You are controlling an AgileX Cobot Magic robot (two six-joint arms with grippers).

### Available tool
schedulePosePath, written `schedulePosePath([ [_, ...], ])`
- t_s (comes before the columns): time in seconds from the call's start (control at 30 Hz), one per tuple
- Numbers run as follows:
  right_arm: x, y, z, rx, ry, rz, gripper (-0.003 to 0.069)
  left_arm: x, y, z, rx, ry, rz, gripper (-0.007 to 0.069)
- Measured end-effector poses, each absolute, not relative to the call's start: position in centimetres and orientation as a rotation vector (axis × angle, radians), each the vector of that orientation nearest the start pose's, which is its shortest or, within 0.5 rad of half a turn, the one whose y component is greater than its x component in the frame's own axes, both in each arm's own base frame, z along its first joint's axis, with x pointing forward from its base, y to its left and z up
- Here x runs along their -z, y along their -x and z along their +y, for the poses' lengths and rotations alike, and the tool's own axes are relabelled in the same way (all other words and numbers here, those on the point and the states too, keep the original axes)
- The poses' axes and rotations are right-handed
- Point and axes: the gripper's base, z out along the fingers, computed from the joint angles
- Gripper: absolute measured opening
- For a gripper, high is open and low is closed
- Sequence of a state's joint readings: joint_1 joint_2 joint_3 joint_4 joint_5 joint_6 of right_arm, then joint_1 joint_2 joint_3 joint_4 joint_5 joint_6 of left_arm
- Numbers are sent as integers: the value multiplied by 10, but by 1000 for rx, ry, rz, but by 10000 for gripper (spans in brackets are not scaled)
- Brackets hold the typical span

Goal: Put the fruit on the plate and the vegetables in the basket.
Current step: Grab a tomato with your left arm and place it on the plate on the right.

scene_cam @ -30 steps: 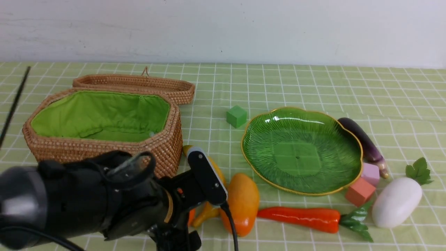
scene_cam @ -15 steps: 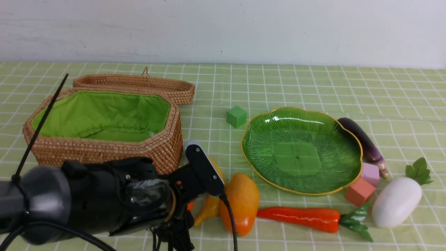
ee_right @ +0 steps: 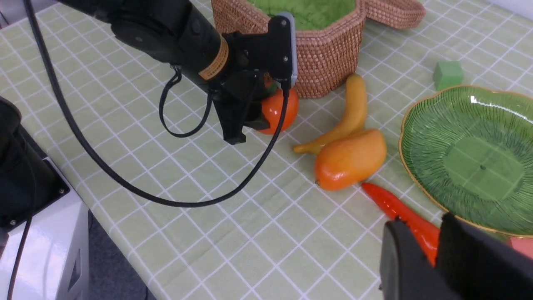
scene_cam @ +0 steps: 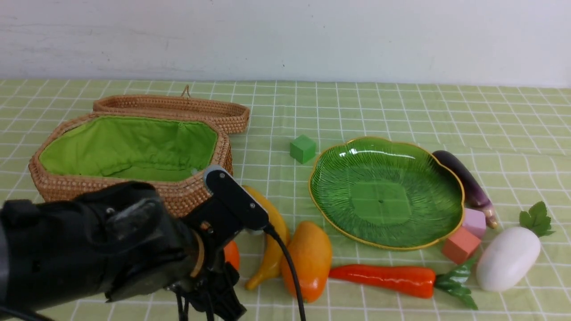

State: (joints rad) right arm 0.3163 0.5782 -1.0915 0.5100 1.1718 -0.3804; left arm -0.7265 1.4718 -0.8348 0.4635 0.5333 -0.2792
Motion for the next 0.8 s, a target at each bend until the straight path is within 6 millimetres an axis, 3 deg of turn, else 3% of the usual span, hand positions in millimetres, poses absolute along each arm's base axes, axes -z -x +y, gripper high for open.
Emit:
schedulePosePath([
  [0.3, -429, -34, 54, -578, 768, 1934, 140, -252, -209, -160, 3, -913, 2318, 358],
  [0.47, -428, -36, 52, -549, 746, 1952, 140, -265, -202, -165, 79, -914, 2266, 358],
  [0.57, -427, -40, 47, -500, 670, 1989, 140, -276, -200, -180, 142, -939, 2198, 358],
  [0.67, -426, -46, 38, -413, 525, 2026, 140, -293, -215, -213, 227, -955, 2080, 357],
  [0.7, -426, -47, 38, -412, 514, 2029, 140, -296, -217, -215, 233, -954, 2067, 357],
  [0.73, -426, -49, 34, -378, 470, 2033, 140, -296, -230, -231, 243, -964, 2038, 356],
  [0.77, -426, -49, 34, -375, 466, 2034, 140, -299, -232, -234, 246, -963, 2026, 356],
  [0.8, -426, -50, 32, -362, 439, 2042, 140, -294, -249, -253, 243, -987, 2008, 354],
])
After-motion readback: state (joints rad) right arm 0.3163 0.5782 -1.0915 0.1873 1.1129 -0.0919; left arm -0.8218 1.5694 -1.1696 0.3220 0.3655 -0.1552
